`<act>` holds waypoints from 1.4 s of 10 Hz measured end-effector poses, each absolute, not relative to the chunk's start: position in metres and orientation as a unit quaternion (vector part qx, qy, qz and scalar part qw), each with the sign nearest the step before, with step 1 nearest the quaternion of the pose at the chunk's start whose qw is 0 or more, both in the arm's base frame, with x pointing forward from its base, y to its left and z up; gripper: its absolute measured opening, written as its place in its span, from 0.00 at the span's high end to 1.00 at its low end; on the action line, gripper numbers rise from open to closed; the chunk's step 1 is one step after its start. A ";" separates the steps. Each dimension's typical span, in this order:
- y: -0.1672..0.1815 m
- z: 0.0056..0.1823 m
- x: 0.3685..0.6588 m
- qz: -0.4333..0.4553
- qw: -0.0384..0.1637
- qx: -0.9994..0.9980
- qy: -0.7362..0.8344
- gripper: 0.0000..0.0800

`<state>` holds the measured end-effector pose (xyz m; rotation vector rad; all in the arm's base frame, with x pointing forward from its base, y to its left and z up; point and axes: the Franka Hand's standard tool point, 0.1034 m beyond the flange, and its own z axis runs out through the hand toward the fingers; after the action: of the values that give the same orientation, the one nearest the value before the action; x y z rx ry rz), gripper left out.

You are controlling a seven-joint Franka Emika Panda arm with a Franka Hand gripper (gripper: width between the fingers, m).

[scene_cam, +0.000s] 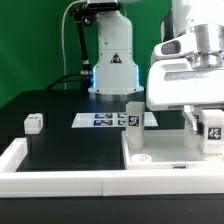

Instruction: Assemble square table

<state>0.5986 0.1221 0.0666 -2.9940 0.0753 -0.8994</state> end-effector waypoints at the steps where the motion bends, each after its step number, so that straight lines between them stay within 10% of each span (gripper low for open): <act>1: 0.122 0.067 0.599 -0.288 0.007 -0.957 0.024 0.30; 7: 0.121 0.068 0.599 -0.286 0.007 -0.958 0.022 0.19; 11: 0.102 0.119 0.610 -0.287 0.016 -0.958 0.025 0.19; 14: 0.107 0.108 0.603 -0.225 0.027 -0.974 0.025 0.19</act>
Offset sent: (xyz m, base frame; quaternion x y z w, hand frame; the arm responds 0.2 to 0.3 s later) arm 0.0000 0.0000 0.0000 0.0000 0.0000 0.0000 1.0000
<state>0.6035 0.1073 0.1079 -3.0072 0.0765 -0.6956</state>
